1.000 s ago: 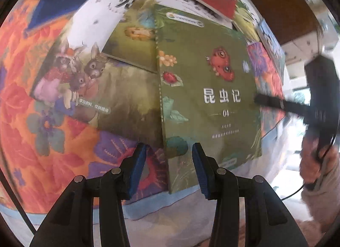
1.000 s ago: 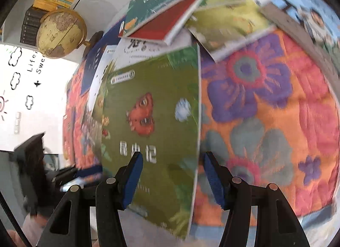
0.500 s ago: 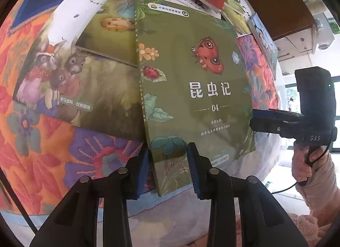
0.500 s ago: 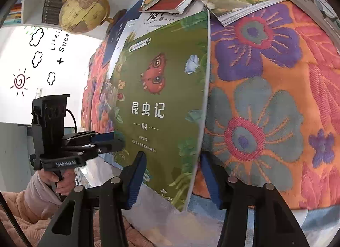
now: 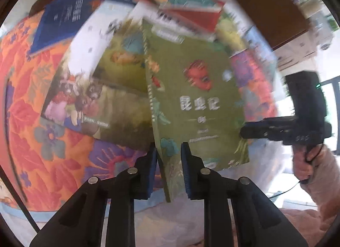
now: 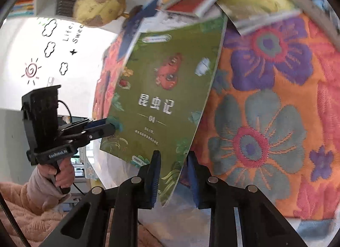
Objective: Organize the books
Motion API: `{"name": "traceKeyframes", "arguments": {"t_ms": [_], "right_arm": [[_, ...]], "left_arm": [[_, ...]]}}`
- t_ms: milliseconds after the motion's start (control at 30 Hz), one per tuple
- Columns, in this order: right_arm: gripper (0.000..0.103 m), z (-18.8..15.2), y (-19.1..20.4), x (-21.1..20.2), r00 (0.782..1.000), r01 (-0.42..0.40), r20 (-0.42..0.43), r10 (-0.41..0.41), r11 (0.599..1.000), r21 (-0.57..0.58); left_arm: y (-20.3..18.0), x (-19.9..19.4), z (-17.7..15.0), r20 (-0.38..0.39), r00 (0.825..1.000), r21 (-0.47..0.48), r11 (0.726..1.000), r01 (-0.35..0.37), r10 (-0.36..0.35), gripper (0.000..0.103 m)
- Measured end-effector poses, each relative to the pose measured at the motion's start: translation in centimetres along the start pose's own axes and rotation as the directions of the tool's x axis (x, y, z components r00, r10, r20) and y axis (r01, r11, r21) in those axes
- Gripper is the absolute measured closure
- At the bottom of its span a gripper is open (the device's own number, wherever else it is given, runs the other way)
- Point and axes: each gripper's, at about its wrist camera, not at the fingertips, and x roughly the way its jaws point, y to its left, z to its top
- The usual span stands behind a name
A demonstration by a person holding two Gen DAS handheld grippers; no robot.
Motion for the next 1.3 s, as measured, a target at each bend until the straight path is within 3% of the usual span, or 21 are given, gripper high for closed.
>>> {"name": "traceKeyframes", "arguments": {"t_ms": [67,167,267,367,500,633,700,767,833,900,967,1000,1100,1167,1300], "right_arm": [[0.078,0.2,-0.7,0.3,0.999,-0.03,0.015,0.03,0.999,0.026],[0.078,0.5,-2.1,0.0,0.994,-0.098,0.058,0.092,0.991,0.091],[0.091,0.4,-3.1,0.3,0.994,-0.105,0.055,0.098,0.986,0.127],[0.093,0.2,-4.2,0.1,0.988,-0.152,0.057,0.145,0.973,0.173],[0.093,0.3,-4.2,-0.2,0.989,-0.146,0.059,0.138,0.974,0.175],[0.093,1.2,-4.2,0.5,0.983,-0.178,0.079,0.165,0.965,0.193],[0.093,1.9,-4.1,0.9,0.979,-0.195,0.096,0.179,0.958,0.209],[0.093,2.2,-3.8,0.8,0.982,-0.176,0.107,0.157,0.965,0.196],[0.092,2.2,-2.3,0.5,0.989,-0.101,0.126,0.081,0.983,0.155],[0.094,1.9,0.0,0.0,0.987,-0.006,0.16,-0.006,0.997,0.076],[0.095,1.6,1.9,-0.4,0.986,0.018,0.168,-0.021,1.0,0.023],[0.095,1.4,2.7,-0.6,0.985,0.03,0.168,-0.031,1.0,0.01],[0.095,0.8,3.4,-1.2,0.984,0.045,0.173,-0.046,0.999,0.011],[0.095,0.5,3.5,-1.8,0.983,0.029,0.18,-0.03,1.0,0.01],[0.095,-0.3,5.2,-1.7,0.984,0.056,0.168,-0.05,0.998,-0.03]], "left_arm": [[0.5,1.0,0.4,-0.018,0.999,-0.014,0.999,-0.031,0.03,0.084],[2.3,1.7,1.1,-0.03,0.997,-0.102,0.992,0.07,-0.073,0.084],[3.3,2.1,2.1,-0.025,0.988,-0.131,0.98,0.148,-0.153,0.084],[3.6,2.5,3.2,-0.03,0.98,-0.152,0.97,0.188,-0.195,0.084],[1.7,2.4,3.7,-0.068,0.993,-0.059,0.994,0.094,-0.098,0.084],[2.0,2.9,3.9,-0.081,0.989,-0.119,0.986,0.116,-0.126,0.084],[2.0,2.8,3.9,-0.085,0.99,-0.102,0.989,0.104,-0.112,0.084],[1.8,2.7,3.9,-0.093,0.992,-0.091,0.992,0.082,-0.091,0.084],[1.5,2.6,3.9,-0.092,0.993,-0.101,0.993,0.065,-0.074,0.084],[-0.5,2.5,4.0,-0.048,0.999,-0.038,0.999,-0.015,0.013,0.082],[-3.5,1.6,2.8,0.045,0.986,0.133,0.977,-0.165,0.161,0.083],[-4.2,1.5,2.4,0.055,0.981,0.157,0.969,-0.191,0.184,0.083],[-3.0,1.1,1.6,0.018,0.995,0.064,0.993,-0.096,0.095,0.083],[-2.3,0.3,1.1,0.032,0.999,0.032,0.999,-0.043,0.042,0.083],[-2.3,-1.4,0.2,0.058,0.996,0.059,0.996,-0.068,0.065,0.083]]}}
